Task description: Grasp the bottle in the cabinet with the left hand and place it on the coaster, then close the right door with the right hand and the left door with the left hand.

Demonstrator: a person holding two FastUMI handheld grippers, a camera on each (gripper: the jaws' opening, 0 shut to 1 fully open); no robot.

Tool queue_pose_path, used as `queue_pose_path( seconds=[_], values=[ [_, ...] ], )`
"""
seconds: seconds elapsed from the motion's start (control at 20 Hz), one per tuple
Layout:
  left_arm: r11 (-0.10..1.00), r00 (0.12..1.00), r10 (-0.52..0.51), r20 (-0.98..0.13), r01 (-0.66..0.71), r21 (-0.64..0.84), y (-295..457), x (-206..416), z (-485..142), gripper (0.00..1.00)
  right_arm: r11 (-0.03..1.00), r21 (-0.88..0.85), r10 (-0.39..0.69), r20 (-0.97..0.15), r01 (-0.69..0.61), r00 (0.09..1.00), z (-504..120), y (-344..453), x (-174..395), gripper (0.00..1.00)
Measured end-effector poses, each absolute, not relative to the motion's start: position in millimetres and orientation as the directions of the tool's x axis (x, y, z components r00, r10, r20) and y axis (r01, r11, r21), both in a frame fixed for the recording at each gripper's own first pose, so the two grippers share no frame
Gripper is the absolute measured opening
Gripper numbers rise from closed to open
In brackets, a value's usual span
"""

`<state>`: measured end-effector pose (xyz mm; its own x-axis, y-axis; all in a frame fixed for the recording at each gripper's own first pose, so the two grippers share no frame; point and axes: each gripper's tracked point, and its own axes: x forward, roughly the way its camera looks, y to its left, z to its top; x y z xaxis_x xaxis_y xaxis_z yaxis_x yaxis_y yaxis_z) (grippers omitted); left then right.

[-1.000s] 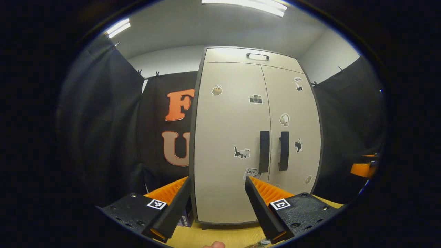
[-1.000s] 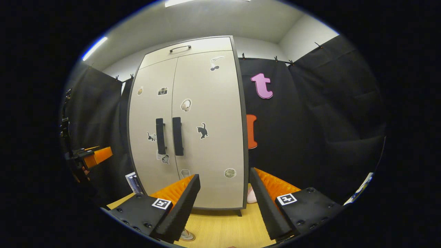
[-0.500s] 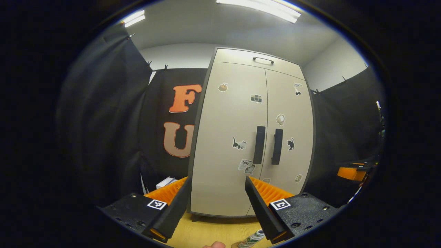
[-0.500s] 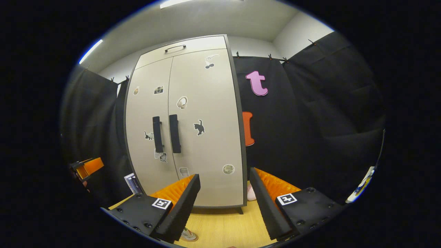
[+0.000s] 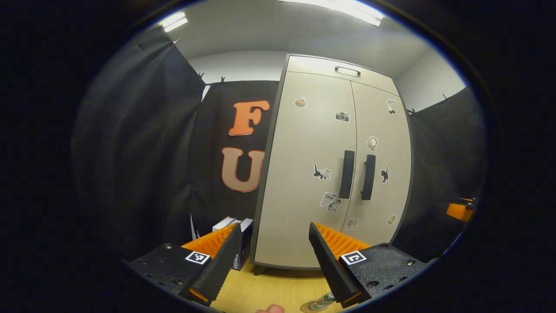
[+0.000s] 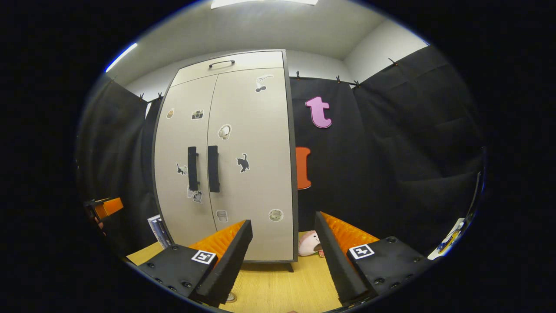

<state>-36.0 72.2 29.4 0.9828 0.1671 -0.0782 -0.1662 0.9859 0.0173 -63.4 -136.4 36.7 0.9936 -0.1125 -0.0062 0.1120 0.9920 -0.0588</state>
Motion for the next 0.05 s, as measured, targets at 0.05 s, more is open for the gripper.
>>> queue_pose_path(
  seconds=[0.05],
  values=[
    [0.986, 0.983, 0.166, -0.077, -0.165, 0.019, 72.6, -36.9, 29.1, 0.94, 0.992, -0.05, -0.114, -0.014, 0.114, 0.993, 35.1, -137.2, -62.8, 0.88]
  ],
)
